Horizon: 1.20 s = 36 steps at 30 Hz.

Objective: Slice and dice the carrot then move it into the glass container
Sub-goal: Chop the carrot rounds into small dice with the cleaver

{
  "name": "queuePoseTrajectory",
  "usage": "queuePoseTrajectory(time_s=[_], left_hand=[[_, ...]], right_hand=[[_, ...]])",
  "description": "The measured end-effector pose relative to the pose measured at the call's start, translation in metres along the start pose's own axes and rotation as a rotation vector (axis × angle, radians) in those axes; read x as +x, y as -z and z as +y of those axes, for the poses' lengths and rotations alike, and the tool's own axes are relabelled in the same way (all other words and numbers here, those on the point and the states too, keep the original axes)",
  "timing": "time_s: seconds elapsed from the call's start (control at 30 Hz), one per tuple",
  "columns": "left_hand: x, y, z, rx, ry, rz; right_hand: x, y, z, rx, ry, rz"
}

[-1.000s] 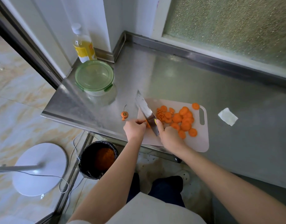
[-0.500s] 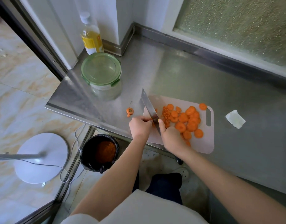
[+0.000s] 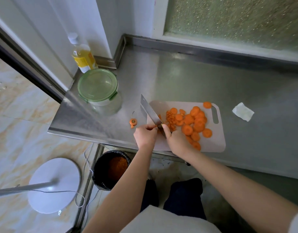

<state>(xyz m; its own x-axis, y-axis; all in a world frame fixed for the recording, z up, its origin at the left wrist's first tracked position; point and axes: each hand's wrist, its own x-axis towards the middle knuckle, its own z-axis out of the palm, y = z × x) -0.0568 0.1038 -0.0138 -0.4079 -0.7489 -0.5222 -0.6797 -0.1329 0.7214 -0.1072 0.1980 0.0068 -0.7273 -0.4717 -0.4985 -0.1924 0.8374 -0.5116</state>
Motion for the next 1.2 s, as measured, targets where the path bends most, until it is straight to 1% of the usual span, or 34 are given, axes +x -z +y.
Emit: queuePoseTrajectory(time_s=[0.1, 0.2, 0.27, 0.43, 0.57, 0.67, 0.8, 1.0, 1.1, 1.2], left_hand=[[-0.001, 0.000, 0.000, 0.040, -0.030, 0.003], [-0.001, 0.002, 0.004, 0.053, -0.018, -0.007], [0.001, 0.003, 0.007, 0.070, -0.019, -0.037], [0.012, 0.003, 0.010, 0.149, -0.052, -0.092], [0.009, -0.006, 0.019, 0.220, -0.087, -0.122], [0.003, -0.018, 0.021, 0.358, -0.150, -0.146], [-0.003, -0.030, 0.018, 0.532, -0.253, -0.077], [-0.006, -0.037, 0.016, 0.601, -0.308, -0.032], [-0.005, -0.038, 0.013, 0.652, -0.374, -0.025], [-0.001, -0.035, 0.010, 0.749, -0.478, -0.068]], right_hand=[[0.001, 0.006, 0.005, 0.074, -0.027, 0.030], [-0.003, 0.013, 0.011, 0.174, -0.042, 0.046], [-0.003, 0.017, 0.016, 0.266, -0.020, 0.052], [0.003, 0.027, 0.027, 0.329, -0.017, 0.094], [0.001, 0.036, 0.033, 0.388, -0.040, 0.085], [-0.001, 0.039, 0.039, 0.429, -0.073, 0.102], [-0.001, 0.045, 0.047, 0.450, -0.114, 0.088], [-0.011, 0.056, 0.049, 0.461, -0.140, 0.085], [-0.015, 0.057, 0.050, 0.460, -0.133, 0.085], [-0.017, 0.058, 0.051, 0.457, -0.132, 0.076]])
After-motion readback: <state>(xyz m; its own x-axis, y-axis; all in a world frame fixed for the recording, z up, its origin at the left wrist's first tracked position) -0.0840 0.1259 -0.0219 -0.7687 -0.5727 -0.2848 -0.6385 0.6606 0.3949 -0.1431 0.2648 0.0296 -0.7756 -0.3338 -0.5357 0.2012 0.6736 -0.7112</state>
